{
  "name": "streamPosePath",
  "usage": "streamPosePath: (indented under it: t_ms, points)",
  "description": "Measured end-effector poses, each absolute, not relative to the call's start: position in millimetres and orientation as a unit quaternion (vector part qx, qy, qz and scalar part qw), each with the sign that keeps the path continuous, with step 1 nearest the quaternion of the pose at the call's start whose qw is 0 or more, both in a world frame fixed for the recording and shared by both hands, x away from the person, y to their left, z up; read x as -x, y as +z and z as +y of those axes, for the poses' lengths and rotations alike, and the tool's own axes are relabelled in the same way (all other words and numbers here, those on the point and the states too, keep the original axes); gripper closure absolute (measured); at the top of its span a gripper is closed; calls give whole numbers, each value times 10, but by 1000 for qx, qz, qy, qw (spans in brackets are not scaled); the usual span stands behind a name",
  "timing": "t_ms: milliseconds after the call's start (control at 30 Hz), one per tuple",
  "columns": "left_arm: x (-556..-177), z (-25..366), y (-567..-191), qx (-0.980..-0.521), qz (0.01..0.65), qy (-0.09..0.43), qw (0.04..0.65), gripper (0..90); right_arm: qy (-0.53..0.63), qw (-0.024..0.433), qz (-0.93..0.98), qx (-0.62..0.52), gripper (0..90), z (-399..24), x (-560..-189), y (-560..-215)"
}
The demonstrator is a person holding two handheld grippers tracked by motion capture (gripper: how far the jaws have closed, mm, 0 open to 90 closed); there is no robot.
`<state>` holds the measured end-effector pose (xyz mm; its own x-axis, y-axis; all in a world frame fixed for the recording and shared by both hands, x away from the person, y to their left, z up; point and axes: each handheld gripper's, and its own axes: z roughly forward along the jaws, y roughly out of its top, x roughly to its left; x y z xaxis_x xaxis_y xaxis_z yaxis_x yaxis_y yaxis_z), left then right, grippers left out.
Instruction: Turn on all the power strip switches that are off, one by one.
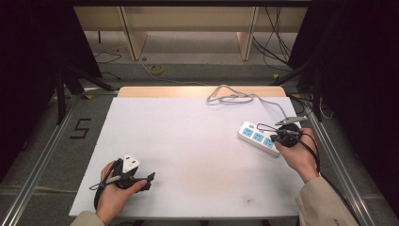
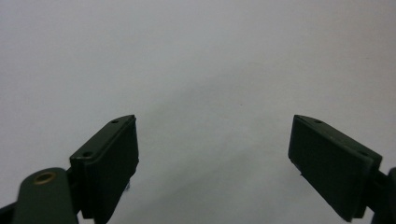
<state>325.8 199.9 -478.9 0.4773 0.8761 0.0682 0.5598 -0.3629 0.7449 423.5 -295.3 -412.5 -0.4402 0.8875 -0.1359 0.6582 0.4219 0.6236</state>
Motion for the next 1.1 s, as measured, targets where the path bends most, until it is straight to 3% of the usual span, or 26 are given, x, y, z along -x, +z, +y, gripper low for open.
streamPosePath:
  t_ms: [1100]
  points:
    - [-3259, 1999, -4795, -793, 454, 233, 334, 157, 229, 233, 807, -491, 900, -3014, -4462, -4080]
